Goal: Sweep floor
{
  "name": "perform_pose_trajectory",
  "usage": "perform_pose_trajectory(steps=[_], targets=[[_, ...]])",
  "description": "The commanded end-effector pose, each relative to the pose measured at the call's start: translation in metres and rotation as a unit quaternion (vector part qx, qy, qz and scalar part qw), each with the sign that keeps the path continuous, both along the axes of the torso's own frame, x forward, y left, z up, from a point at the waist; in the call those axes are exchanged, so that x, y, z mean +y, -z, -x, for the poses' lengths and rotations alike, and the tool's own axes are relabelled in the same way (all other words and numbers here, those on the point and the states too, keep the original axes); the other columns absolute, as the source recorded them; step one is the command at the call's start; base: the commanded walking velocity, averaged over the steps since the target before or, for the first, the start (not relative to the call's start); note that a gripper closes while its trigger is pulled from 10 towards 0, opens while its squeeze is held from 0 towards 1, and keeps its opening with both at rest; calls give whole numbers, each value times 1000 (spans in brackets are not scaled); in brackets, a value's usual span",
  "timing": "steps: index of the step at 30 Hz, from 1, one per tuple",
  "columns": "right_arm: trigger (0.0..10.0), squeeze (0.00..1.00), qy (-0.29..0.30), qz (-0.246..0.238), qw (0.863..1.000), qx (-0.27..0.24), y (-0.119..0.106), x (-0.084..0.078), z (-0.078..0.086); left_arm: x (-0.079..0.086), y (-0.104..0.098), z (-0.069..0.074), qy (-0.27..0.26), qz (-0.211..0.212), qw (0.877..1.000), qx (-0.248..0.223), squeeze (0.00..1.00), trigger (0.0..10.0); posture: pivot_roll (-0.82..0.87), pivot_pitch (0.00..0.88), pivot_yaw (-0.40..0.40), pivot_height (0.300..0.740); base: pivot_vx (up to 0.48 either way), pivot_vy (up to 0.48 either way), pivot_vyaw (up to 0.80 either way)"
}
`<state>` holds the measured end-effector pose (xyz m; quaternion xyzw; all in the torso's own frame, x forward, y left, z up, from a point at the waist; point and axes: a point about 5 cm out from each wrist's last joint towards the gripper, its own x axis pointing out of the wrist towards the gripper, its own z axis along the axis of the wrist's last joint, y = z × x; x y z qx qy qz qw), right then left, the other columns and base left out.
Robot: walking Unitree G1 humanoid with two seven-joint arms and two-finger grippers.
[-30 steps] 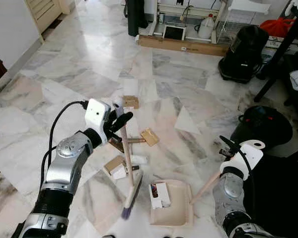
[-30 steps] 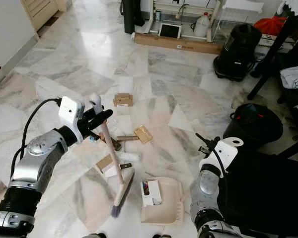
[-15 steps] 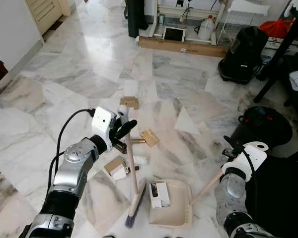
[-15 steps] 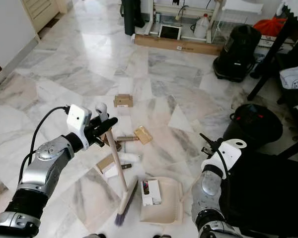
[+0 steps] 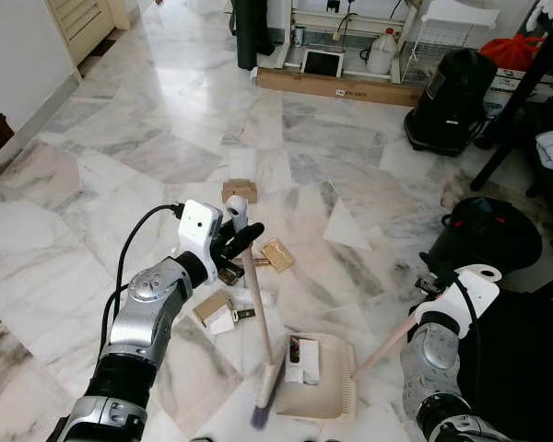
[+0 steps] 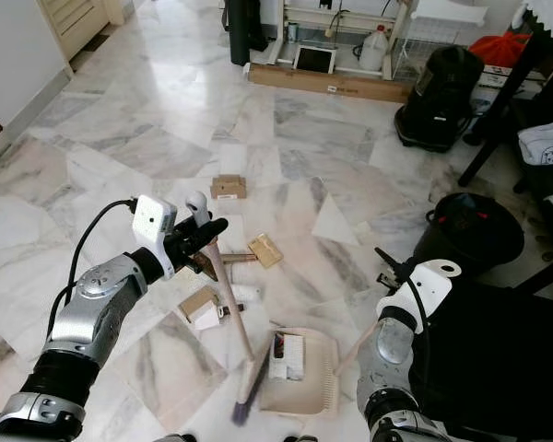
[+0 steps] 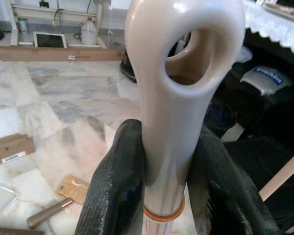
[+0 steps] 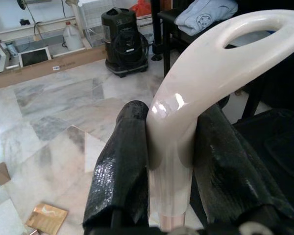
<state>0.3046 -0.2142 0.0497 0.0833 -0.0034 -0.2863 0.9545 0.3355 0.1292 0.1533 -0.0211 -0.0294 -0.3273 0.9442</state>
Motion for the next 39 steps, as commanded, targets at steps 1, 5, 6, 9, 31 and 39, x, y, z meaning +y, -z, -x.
perform_pose_trajectory(steps=[1,5,6,9,31,39], targets=[[10000,0,3,-22,999,34,15,2,8,-3,-12,-2,10,19,1000,-15,0,10000,192,173,-47,740,0,0,0],[10000,0,0,-24,999,34,15,3,7,-2,-12,-2,11,28,999,-12,0,10000,192,170,-49,740,0,0,0],[10000,0,-1,-24,999,34,15,2,7,-3,-12,-2,12,28,999,-11,0,10000,193,167,-50,740,0,0,0],[10000,0,-3,-25,999,34,14,3,6,-1,-14,-2,6,15,1000,-21,0,10000,191,164,-52,740,0,0,0],[10000,0,-27,-24,996,-76,-26,-12,-13,25,-16,-11,-198,-42,971,-127,0,10000,162,42,-66,740,0,0,0],[10000,0,-54,12,993,-101,-38,-2,-17,27,-6,-16,-224,-45,965,-128,0,10000,140,9,-57,740,0,0,0]])
